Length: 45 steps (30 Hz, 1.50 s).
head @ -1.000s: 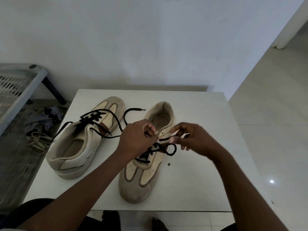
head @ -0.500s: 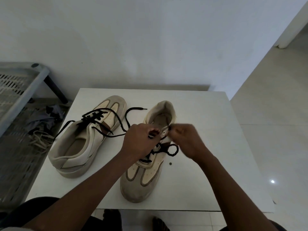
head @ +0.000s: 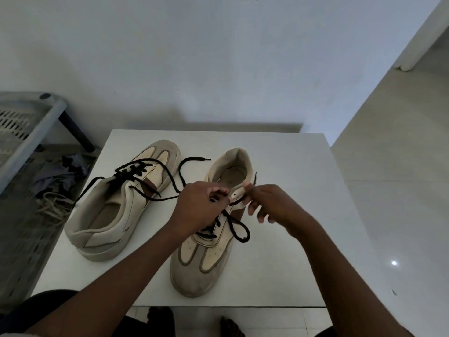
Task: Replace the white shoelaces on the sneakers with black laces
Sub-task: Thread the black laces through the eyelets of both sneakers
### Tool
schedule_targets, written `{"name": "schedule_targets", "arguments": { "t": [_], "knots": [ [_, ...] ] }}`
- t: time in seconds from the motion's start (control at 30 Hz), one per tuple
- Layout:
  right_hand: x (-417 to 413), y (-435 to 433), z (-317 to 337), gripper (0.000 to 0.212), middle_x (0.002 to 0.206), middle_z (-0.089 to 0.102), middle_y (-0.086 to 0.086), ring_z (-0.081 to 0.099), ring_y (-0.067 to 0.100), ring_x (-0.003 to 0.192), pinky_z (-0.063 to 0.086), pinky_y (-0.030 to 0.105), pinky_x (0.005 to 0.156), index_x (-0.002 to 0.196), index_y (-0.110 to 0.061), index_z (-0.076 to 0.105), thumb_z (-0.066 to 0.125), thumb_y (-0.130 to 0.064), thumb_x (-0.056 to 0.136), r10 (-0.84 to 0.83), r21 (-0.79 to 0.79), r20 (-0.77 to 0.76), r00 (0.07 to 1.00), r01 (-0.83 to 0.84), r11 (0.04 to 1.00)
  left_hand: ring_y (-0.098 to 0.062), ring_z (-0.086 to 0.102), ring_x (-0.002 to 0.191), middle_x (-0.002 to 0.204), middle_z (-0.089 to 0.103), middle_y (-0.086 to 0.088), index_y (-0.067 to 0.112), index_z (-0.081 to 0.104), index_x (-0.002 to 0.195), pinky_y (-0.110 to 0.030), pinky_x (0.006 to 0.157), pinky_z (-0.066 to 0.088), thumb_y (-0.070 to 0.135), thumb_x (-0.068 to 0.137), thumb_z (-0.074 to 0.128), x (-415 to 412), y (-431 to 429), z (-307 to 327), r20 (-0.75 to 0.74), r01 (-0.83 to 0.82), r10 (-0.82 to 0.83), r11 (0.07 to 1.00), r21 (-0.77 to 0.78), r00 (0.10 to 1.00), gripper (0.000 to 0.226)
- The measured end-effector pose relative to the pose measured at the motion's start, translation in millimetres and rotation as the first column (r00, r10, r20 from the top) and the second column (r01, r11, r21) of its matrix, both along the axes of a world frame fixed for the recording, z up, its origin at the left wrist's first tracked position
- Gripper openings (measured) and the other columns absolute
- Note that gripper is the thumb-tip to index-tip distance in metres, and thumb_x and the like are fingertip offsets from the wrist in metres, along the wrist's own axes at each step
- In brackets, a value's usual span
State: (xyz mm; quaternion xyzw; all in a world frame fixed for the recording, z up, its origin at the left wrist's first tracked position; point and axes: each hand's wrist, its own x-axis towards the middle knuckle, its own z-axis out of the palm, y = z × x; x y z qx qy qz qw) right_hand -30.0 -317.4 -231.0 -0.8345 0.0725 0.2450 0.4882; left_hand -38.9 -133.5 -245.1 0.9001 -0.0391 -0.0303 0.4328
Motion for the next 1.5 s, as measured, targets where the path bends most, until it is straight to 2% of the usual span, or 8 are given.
{"name": "schedule_targets", "arguments": {
  "t": [0.33,0.53,0.63,0.73,0.83,1.13,1.33,1.5],
  "knots": [
    [-1.9,16.1,5.3,0.026,0.064,0.066,-0.001,0.050,0.005,0.046,0.040,0.016,0.047,0.077,-0.013,0.065,0.051,-0.016,0.098,-0.336,0.155,0.301,0.893,0.302,0.941,0.006,0.063,0.076,0.085,0.071,0.013,0.023,0.075,0.100,-0.009,0.068,0.046,0.028,0.084,0.071,1.2,-0.3,4.0,-0.039,0.011,-0.009,0.999,0.041,0.999,0.018],
    [16.3,-30.9,11.0,0.031,0.066,0.050,-0.002,0.038,0.008,0.040,0.029,0.022,0.041,0.074,-0.018,0.054,0.046,-0.028,0.102,-0.929,0.629,0.189,0.318,0.688,0.364,0.003,0.066,0.081,0.085,0.072,0.013,0.023,0.076,0.096,-0.017,0.077,0.051,0.026,0.083,0.072,1.3,1.2,2.7,-0.093,-0.007,0.007,1.000,-0.005,0.996,0.014],
    [14.2,-30.7,2.8,0.027,0.080,0.063,0.001,0.051,0.007,0.043,0.032,0.023,0.044,0.098,-0.013,0.061,0.051,-0.037,0.099,-0.742,0.321,0.205,0.639,0.672,0.668,0.002,0.065,0.083,0.086,0.072,0.011,0.021,0.076,0.096,-0.014,0.077,0.048,0.027,0.083,0.071,2.0,0.3,1.1,-0.097,-0.021,0.021,1.000,0.003,0.995,0.015],
    [3.8,-13.2,5.4,0.056,0.077,0.067,0.000,0.058,0.012,0.053,0.032,0.023,0.051,0.095,-0.010,0.066,0.041,-0.060,0.094,-0.177,-0.117,-0.086,0.981,0.166,0.979,0.000,0.066,0.083,0.087,0.072,0.010,0.021,0.075,0.097,-0.019,0.079,0.051,0.027,0.084,0.071,2.4,-1.1,0.8,-0.093,-0.012,0.013,1.000,0.017,0.996,0.015],
    [-6.8,6.9,6.9,0.051,0.065,0.065,0.001,0.053,0.010,0.048,0.031,0.018,0.045,0.079,-0.010,0.069,0.047,-0.053,0.094,0.037,0.041,-0.134,0.990,-0.032,0.999,-0.001,0.066,0.079,0.083,0.071,0.012,0.022,0.073,0.096,-0.022,0.076,0.053,0.029,0.085,0.069,2.3,-0.7,0.3,-0.083,0.011,-0.008,0.999,0.035,0.997,0.014],
    [-6.9,17.4,4.4,0.026,0.053,0.059,-0.001,0.043,0.008,0.045,0.032,0.016,0.041,0.069,-0.007,0.068,0.058,-0.017,0.091,-0.291,0.188,0.000,0.957,0.286,0.940,0.002,0.063,0.078,0.084,0.071,0.010,0.019,0.073,0.097,-0.015,0.070,0.046,0.027,0.086,0.068,3.6,0.0,-0.2,-0.094,0.046,-0.041,0.997,0.055,0.995,0.014],
    [14.1,-30.3,12.2,0.032,0.053,0.039,0.001,0.028,0.013,0.045,0.018,0.023,0.044,0.059,-0.017,0.046,0.052,-0.010,0.090,-0.879,0.565,0.159,0.449,0.689,0.454,0.006,0.059,0.069,0.075,0.065,0.015,0.020,0.073,0.095,-0.010,0.064,0.040,0.025,0.087,0.067,4.2,2.3,-2.8,-0.099,0.043,-0.036,0.997,0.065,0.994,0.012],
    [-8.1,-12.4,8.9,0.043,0.059,0.061,-0.003,0.050,0.008,0.044,0.027,0.018,0.044,0.075,-0.012,0.067,0.051,-0.045,0.097,-0.087,0.023,-0.067,0.994,0.089,0.996,0.008,0.055,0.057,0.067,0.062,0.015,0.024,0.068,0.090,-0.013,0.060,0.037,0.025,0.088,0.065,4.4,0.0,-3.5,-0.098,0.048,-0.040,0.996,0.077,0.994,0.004]
  ]
}}
